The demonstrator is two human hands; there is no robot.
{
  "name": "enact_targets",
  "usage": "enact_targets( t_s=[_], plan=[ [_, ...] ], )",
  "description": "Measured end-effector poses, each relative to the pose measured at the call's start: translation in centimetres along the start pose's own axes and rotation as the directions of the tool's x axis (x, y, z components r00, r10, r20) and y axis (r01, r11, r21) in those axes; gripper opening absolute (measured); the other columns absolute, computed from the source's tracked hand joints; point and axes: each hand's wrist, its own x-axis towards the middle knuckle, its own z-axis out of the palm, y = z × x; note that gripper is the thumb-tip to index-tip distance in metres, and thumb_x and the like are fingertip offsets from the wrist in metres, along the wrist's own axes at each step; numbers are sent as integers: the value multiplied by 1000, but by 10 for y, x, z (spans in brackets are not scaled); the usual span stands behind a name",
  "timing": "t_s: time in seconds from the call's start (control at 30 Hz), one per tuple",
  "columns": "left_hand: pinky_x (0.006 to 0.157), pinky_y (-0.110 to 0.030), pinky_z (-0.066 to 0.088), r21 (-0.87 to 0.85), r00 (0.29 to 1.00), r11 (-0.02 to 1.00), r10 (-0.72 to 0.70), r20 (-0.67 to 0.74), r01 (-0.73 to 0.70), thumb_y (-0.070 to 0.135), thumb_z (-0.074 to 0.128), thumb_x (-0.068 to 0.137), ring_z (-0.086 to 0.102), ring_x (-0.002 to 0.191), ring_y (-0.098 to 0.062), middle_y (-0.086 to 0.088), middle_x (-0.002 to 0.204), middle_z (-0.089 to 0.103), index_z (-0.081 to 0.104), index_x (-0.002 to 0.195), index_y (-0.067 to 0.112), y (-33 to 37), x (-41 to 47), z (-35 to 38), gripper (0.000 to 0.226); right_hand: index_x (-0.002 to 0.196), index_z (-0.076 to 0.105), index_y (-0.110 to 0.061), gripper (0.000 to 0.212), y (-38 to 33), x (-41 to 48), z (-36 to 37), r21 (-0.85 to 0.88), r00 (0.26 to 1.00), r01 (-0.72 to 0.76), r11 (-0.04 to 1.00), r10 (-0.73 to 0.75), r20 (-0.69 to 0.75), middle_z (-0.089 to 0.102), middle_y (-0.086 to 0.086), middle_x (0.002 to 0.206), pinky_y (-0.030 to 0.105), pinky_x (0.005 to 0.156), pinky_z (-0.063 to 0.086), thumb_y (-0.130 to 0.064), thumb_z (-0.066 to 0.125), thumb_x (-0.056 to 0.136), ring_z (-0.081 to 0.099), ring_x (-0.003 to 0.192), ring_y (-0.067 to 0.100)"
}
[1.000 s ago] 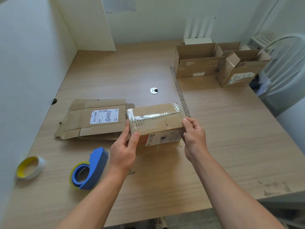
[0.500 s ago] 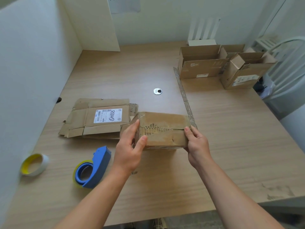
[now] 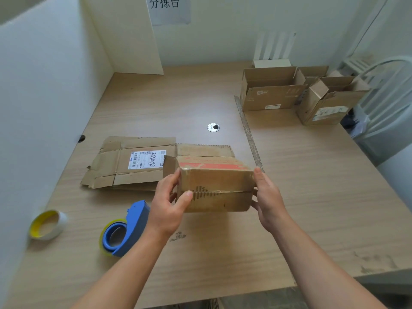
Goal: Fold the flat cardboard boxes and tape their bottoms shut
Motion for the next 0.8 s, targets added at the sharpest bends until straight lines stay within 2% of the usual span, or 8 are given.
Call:
enact_targets(
  t_s=[0.1, 0.17, 0.3, 0.4, 0.5, 0.57, 0.67, 0.8],
  plan=[
    [93, -23, 52, -55, 998, 998, -37, -52, 34, 45, 72, 83, 57, 117, -2, 6, 128, 59, 55, 129, 30, 1, 3, 2, 52, 103, 74, -25, 25, -1, -2, 2, -6, 998, -44, 999, 44, -52, 68, -6, 100, 40, 74, 50, -37, 53, 101, 59, 89, 16],
    [96, -30, 52, -51, 990, 996, -78, -121, 72, 50, 70, 84, 58, 113, -5, 5, 121, 60, 56, 127, 29, 0, 5, 3, 50, 101, 76, -22, 22, -1, -3, 2, 11, 998, -60, 998, 61, -20, 71, -6, 95, 35, 73, 50, -23, 55, 99, 60, 90, 14],
    [96, -27, 47, -28, 978, 994, -109, -179, 106, 33, 63, 94, 58, 110, -4, 14, 117, 52, 57, 129, 38, -2, 7, 4, 35, 110, 73, -24, 29, -4, -7, 3, 23, 999, -39, 999, 39, 36, 76, -3, 105, 32, 75, 51, -8, 54, 95, 68, 93, 11],
    [93, -20, 49, -83, 974, 991, -119, -192, 105, 20, 61, 97, 61, 111, -6, 9, 122, 56, 59, 134, 26, -3, 7, 1, 37, 108, 70, -28, 24, -5, -10, 5, 25, 997, -14, 1000, 12, 70, 76, -9, 98, 31, 73, 54, -14, 52, 101, 70, 84, 4],
    [85, -12, 51, -124, 976, 988, -112, -189, 89, 15, 59, 98, 62, 113, -8, 3, 129, 57, 58, 136, 19, 0, 10, 0, 39, 111, 70, -25, 21, -2, -12, 6, 59, 998, -9, 998, 5, 67, 77, -8, 95, 35, 80, 56, -18, 53, 102, 71, 81, 5],
    [91, -20, 52, -117, 982, 990, -95, -166, 76, 18, 60, 97, 62, 114, -9, 1, 130, 58, 58, 135, 21, 0, 12, 0, 38, 116, 70, -21, 22, 0, -10, 7, 104, 1000, -15, 994, 13, 23, 77, -6, 94, 35, 80, 56, -17, 54, 102, 70, 79, 6],
    [97, -34, 53, -90, 991, 995, -61, -115, 51, 29, 67, 91, 63, 113, -11, -1, 127, 61, 59, 122, 36, -2, 13, 1, 32, 119, 69, -20, 23, 1, -9, 9, 99, 1000, -4, 995, 4, -1, 77, -7, 94, 30, 73, 54, -17, 52, 103, 70, 78, 4],
    [97, -37, 54, -50, 997, 999, -13, -72, 9, 23, 68, 92, 62, 113, -7, 9, 124, 63, 51, 124, 37, 2, 13, -2, 40, 114, 69, -23, 22, -4, -8, 8, 45, 996, 46, 998, -49, 76, 77, -7, 98, 33, 79, 58, -15, 51, 103, 72, 87, 6]
  ],
)
